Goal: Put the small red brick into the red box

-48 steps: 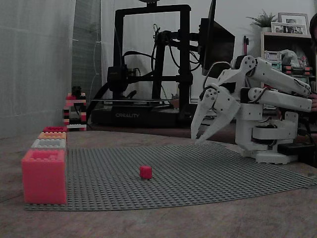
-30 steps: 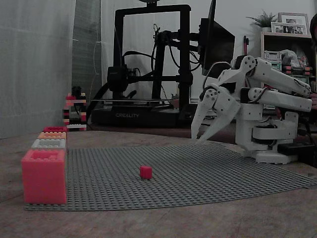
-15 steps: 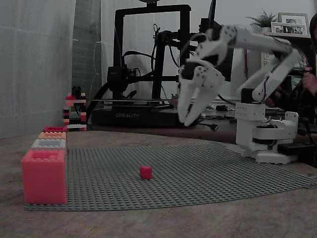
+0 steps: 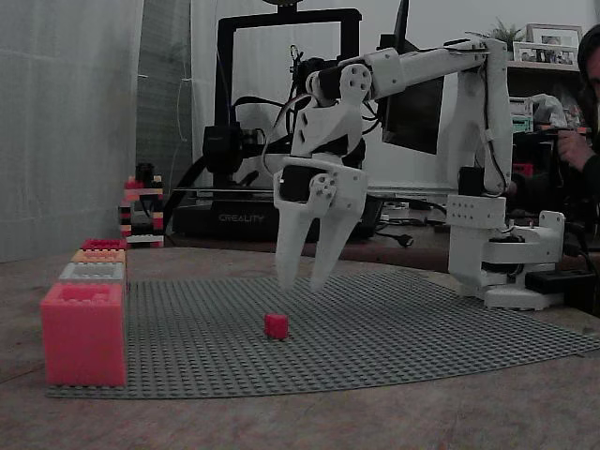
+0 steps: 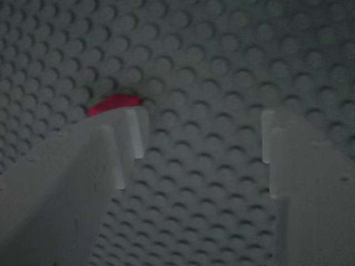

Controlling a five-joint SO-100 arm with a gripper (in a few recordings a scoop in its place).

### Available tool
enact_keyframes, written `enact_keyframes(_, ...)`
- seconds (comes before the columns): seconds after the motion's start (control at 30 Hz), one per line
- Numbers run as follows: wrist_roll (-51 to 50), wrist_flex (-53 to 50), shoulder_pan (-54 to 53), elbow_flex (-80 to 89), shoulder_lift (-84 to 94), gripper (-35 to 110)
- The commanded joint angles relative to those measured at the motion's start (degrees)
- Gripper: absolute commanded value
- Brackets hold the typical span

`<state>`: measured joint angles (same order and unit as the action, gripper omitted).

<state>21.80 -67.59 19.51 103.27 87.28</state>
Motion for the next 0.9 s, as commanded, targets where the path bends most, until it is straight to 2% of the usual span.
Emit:
enact_keyframes(0.0,-1.14,2.46,3.34,-3.69,0.53,19)
enact_keyframes(0.43,-4.66,7.91,5.54,-7.65,-5.01,20)
enact_keyframes(0.87,-5.54,7.38,5.62,-14.50,-12.57,17)
